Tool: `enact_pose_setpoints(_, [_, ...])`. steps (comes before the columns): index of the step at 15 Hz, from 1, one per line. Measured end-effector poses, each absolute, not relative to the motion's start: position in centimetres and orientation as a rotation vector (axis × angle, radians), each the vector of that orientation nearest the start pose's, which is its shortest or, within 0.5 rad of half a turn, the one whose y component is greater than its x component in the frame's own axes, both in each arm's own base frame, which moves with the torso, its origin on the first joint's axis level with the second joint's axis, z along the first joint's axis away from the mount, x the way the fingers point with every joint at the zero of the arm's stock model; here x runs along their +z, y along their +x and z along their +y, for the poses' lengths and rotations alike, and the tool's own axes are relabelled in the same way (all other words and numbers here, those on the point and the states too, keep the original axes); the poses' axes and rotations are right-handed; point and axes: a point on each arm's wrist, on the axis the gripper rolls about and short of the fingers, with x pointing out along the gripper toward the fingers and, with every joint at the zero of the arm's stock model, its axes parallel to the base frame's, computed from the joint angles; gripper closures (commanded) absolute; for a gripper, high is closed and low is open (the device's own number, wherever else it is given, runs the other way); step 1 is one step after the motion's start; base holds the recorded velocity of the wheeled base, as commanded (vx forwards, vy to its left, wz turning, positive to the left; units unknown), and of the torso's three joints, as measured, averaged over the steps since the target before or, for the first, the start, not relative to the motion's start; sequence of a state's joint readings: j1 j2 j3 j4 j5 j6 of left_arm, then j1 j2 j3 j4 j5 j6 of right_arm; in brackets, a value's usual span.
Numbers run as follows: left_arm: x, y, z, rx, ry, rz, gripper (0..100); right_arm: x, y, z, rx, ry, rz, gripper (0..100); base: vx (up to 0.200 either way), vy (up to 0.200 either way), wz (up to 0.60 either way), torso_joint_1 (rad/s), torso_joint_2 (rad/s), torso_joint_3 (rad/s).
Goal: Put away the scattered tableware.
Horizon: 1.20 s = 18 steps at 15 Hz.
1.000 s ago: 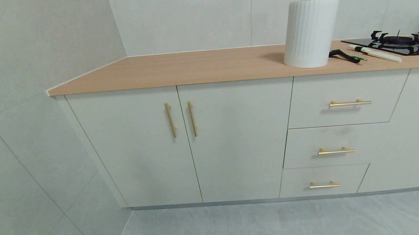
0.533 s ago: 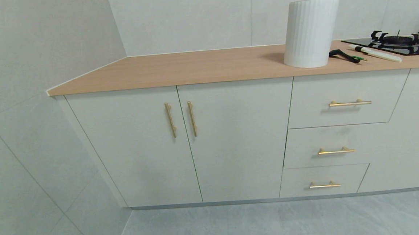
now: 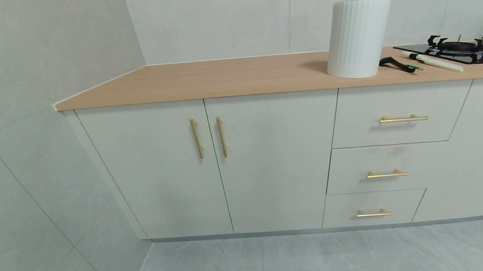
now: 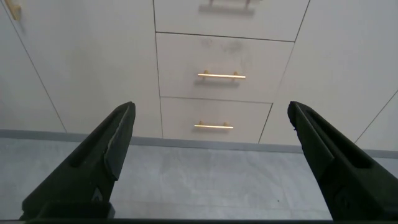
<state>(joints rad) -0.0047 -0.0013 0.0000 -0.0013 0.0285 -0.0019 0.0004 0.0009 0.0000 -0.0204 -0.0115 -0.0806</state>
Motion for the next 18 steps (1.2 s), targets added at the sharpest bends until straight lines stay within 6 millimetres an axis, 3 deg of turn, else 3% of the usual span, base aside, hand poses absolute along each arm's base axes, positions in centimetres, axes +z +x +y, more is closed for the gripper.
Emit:
enact_pose_setpoints(6, [7.56, -2.29, 0.07, 0.024, 0.002, -0.003, 0, 7.76, -2.29, -0.03, -0.014, -0.079, -0.021, 0, 0.000, 0.000, 0.00, 0.000, 0.00, 0.000])
enact_pose_setpoints(18, [7.56, -2.29, 0.07, 0.024, 0.003, -0.003, 0, 7.76, -2.29, -0.03, -0.014, -0.077, -0.022, 0, 0.000, -0.200, 0.00, 0.004, 0.00, 0.003])
